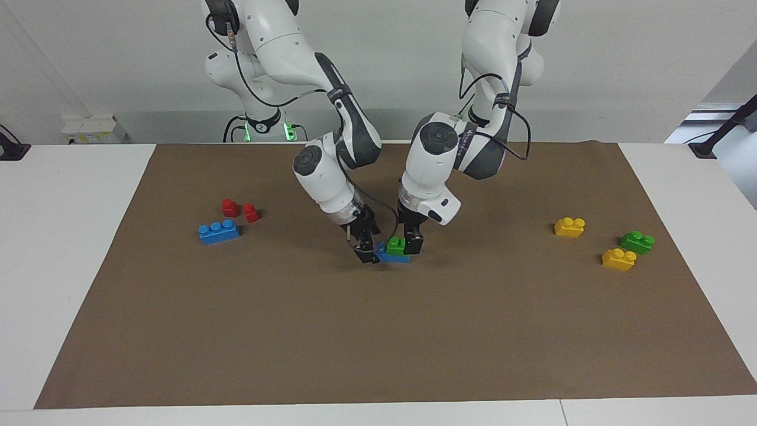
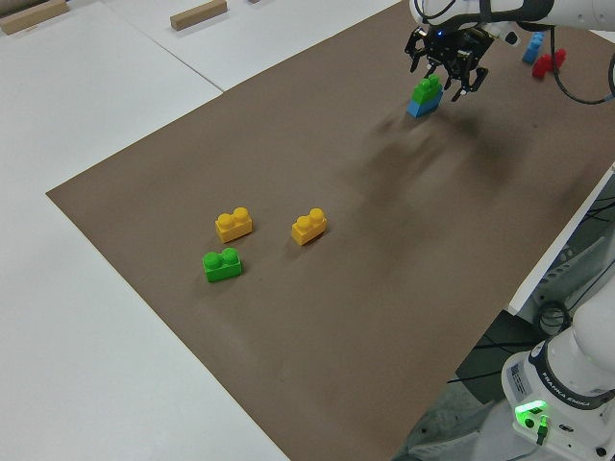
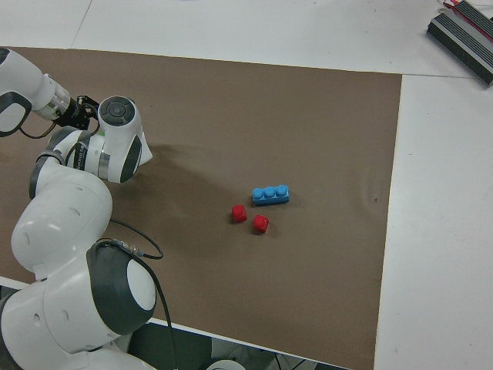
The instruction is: Remove green block with left arm and hold with right
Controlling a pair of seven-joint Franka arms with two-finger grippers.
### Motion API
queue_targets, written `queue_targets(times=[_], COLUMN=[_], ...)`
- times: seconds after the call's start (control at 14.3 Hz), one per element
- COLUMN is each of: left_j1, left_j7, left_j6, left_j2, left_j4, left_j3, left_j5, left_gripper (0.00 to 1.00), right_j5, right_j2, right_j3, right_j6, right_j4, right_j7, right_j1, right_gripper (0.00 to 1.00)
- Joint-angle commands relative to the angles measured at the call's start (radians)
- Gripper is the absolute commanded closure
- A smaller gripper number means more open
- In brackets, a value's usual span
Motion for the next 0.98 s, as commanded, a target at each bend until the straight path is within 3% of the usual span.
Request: queue_targets(times=[0.0,0.42,0.91], left_j1=[-0.018,-0.016,-0.019], left_j7=[-0.029,-0.049,-0.051], left_j6=[-0.023,0.000,0.020], left_j2=[0.031,0.041,0.041], left_j4=[0.022,0.016,-0.001], left_j3=[0.007,0.007,0.007], left_j5=[0.029,0.051,0.052], left_gripper=[0.00,0.00,0.00], right_j5=[0.038,0.040,0.040], right_j2=[0.027,0.033,0.033], right_j3=[-0.001,-0.003,-0.003], right_j6=[0.024,0.024,0.022], right_j4=[0.015,-0.005,-0.005], right_j7=[-0.057,-0.116,-0.114], right_j1=[0.005,-0.007,-0.008], right_gripper=[0.05,0.17,0.43])
